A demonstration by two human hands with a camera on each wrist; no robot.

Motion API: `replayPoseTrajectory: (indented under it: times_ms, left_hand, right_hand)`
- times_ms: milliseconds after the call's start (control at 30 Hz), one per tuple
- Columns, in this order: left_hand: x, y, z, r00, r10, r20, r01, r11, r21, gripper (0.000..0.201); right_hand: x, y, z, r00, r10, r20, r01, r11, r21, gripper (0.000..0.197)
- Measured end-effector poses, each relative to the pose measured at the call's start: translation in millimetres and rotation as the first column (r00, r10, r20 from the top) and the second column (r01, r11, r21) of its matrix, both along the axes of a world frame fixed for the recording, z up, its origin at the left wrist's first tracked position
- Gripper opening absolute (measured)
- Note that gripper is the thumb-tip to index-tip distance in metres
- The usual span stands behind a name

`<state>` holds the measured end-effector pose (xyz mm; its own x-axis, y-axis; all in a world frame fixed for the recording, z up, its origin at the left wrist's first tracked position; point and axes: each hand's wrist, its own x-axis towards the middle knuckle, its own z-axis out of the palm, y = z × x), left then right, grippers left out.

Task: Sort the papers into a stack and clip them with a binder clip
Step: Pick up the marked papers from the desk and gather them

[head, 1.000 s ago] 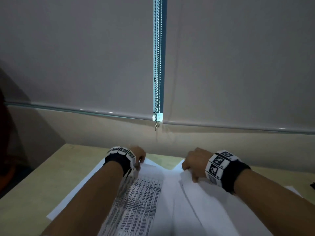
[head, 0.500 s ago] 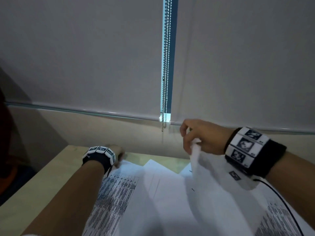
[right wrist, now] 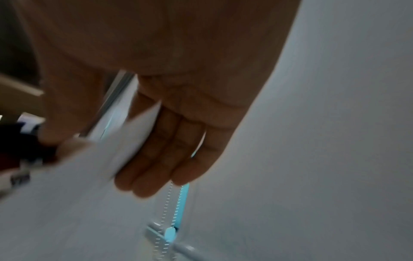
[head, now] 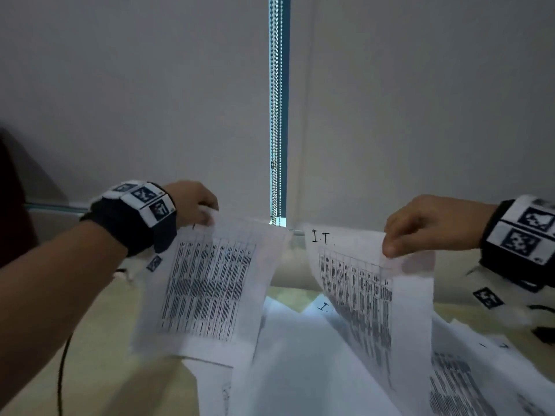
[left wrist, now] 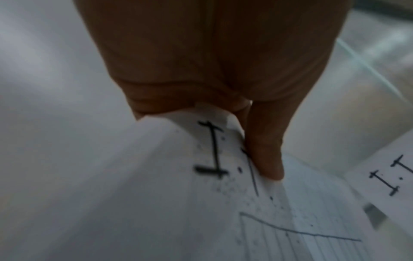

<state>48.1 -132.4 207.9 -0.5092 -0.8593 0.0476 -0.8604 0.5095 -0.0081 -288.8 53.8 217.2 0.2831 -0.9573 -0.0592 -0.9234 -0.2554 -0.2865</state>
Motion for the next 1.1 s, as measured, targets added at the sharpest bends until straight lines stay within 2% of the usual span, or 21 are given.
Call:
replayPoseTrajectory:
  times_ms: [33,100,167,233,300,333,433,500,600,700,733,767,833,867,900,933,967,1000,1033,1067,1100]
  left_hand:
    - [-2.5,6.9,12.1,1.000,-0.014,-0.013,0.013,0.999,-0.039,0.025]
    - [-8.3,19.9,30.9,0.998,-0.036,-0.043,0.030,0.991,-0.127,0.021]
    - [-14.5,32.3,44.3,0.998,-0.039,-0.057,0.027,0.981,-0.192,0.018]
    - [-23.2,44.9,53.4,0.994,-0.061,-0.091,0.041,0.976,-0.215,0.017]
    - [-36.7,60.5,58.6,0.981,-0.117,-0.155,0.084,0.975,-0.204,0.017]
    - [-45.1,68.6,60.0,0.970,-0.157,-0.188,0.117,0.972,-0.205,0.017]
    - [-73.8,94.3,58.1,0.922,-0.279,-0.269,0.228,0.952,-0.206,0.017]
    - [-91.4,109.3,54.1,0.894,-0.336,-0.296,0.279,0.935,-0.218,0.019]
    - [-107.8,126.5,47.8,0.864,-0.335,-0.376,0.285,0.941,-0.183,0.021]
    - [-105.3,127.8,37.7,0.820,-0.308,-0.481,0.293,0.950,-0.109,0.022]
    - [-100.7,123.5,32.7,0.770,-0.290,-0.569,0.290,0.953,-0.094,0.026]
    - [-94.9,122.3,26.6,0.676,-0.249,-0.694,0.294,0.954,-0.056,0.033]
    - [-82.4,123.6,11.0,0.378,-0.034,-0.925,0.408,0.903,0.133,0.049]
    - [-75.3,120.7,0.0,0.254,0.081,-0.964,0.497,0.844,0.202,0.060]
    - [-68.8,120.7,-12.3,0.182,0.146,-0.972,0.572,0.789,0.226,0.073]
    - [-62.2,120.6,-24.9,0.162,0.151,-0.975,0.595,0.774,0.219,0.084]
    - [-57.0,120.0,-36.4,0.185,0.115,-0.976,0.563,0.802,0.202,0.092]
    - [-53.4,121.3,-46.3,0.249,0.055,-0.967,0.503,0.846,0.178,0.095]
    - [-51.6,122.6,-55.5,0.340,0.006,-0.940,0.426,0.891,0.160,0.086]
    - [-51.9,124.9,-63.5,0.418,-0.004,-0.909,0.342,0.927,0.154,0.066]
    - [-52.8,125.9,-69.3,0.451,0.016,-0.892,0.264,0.953,0.151,0.044]
  right_hand:
    - [-1.7,4.7,7.7,0.997,0.005,-0.077,-0.011,0.997,-0.081,0.006]
    - [3.8,23.7,29.3,0.983,0.022,-0.182,-0.057,0.980,-0.189,0.035]
    - [20.0,50.0,52.6,0.987,0.060,-0.147,-0.084,0.983,-0.162,0.052]
    - [36.5,73.8,69.3,0.989,0.100,-0.114,-0.108,0.992,-0.068,0.064]
    - [51.8,82.8,74.8,0.987,0.109,-0.115,-0.115,0.992,-0.044,0.060]
    - [56.9,80.6,74.7,0.990,0.082,-0.115,-0.094,0.990,-0.102,0.057]
    - [61.8,56.1,66.6,0.978,-0.118,-0.171,0.055,0.942,-0.331,0.061]
    - [57.8,35.9,57.8,0.943,-0.262,-0.207,0.161,0.899,-0.407,0.059]
    - [49.6,17.9,45.2,0.939,-0.327,-0.107,0.260,0.878,-0.402,0.034]
    - [37.5,11.3,36.9,0.940,-0.340,-0.034,0.299,0.866,-0.400,0.027]
    - [34.5,11.3,35.3,0.936,-0.350,-0.033,0.307,0.861,-0.406,0.029]
    - [30.8,11.1,34.2,0.933,-0.359,-0.031,0.316,0.855,-0.410,0.032]
    - [23.0,10.8,33.8,0.928,-0.372,0.007,0.339,0.837,-0.429,0.036]
    - [19.4,10.5,34.6,0.923,-0.383,0.041,0.360,0.823,-0.440,0.040]
    - [15.0,9.6,36.4,0.915,-0.393,0.088,0.390,0.806,-0.446,0.045]
    - [11.7,8.8,38.1,0.905,-0.400,0.143,0.420,0.792,-0.444,0.048]
    - [9.4,8.2,40.0,0.895,-0.404,0.189,0.445,0.780,-0.439,0.049]
    - [9.3,8.0,40.9,0.890,-0.398,0.224,0.457,0.777,-0.434,0.047]
    - [10.6,7.9,40.4,0.888,-0.384,0.253,0.459,0.781,-0.423,0.043]
    - [13.0,7.1,38.9,0.890,-0.361,0.280,0.451,0.793,-0.409,0.037]
    - [16.3,5.9,36.4,0.892,-0.333,0.306,0.437,0.808,-0.394,0.033]
